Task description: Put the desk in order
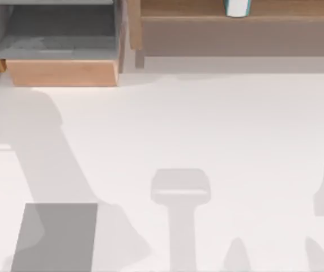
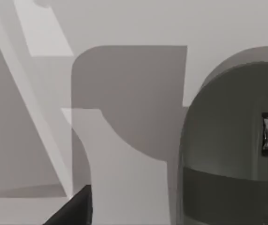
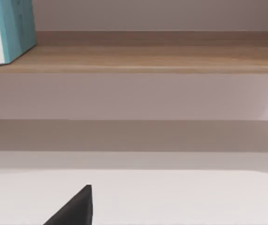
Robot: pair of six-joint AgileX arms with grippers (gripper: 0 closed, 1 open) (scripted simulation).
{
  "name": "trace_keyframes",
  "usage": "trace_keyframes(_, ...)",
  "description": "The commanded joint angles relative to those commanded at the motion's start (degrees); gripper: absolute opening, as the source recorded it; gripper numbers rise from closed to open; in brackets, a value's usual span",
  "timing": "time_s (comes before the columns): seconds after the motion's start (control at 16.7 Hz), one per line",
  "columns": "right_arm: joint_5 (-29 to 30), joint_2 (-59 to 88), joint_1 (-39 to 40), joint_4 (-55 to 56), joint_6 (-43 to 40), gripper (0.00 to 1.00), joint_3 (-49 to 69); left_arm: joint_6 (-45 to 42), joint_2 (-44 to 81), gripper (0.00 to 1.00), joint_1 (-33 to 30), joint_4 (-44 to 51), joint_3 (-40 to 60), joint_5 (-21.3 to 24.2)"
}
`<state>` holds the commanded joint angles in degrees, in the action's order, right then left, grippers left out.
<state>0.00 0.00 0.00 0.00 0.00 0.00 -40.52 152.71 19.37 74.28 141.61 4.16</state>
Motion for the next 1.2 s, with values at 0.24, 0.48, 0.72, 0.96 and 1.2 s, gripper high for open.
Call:
trace_keyframes(0.24,0.00,0.00,0.00,0.00,0.00,1.00,0.00,0.00,0.00,0.92,0.00,0.00,0.00,0.00)
trace_keyframes(0.48,0.00,0.00,0.00,0.00,0.00,1.00,0.00,0.00,0.00,0.62,0.00,0.00,0.00,0.00)
trace_keyframes(0.72,0.00,0.00,0.00,0.00,0.00,1.00,0.00,0.00,0.00,0.32,0.00,0.00,0.00,0.00)
trace_keyframes(0.96,0.00,0.00,0.00,0.00,0.00,1.00,0.00,0.00,0.00,0.02,0.00,0.00,0.00,0.00)
trace_keyframes(1.2,0.00,0.00,0.00,0.00,0.00,1.00,0.00,0.00,0.00,0.00,0.00,0.00,0.00,0.00)
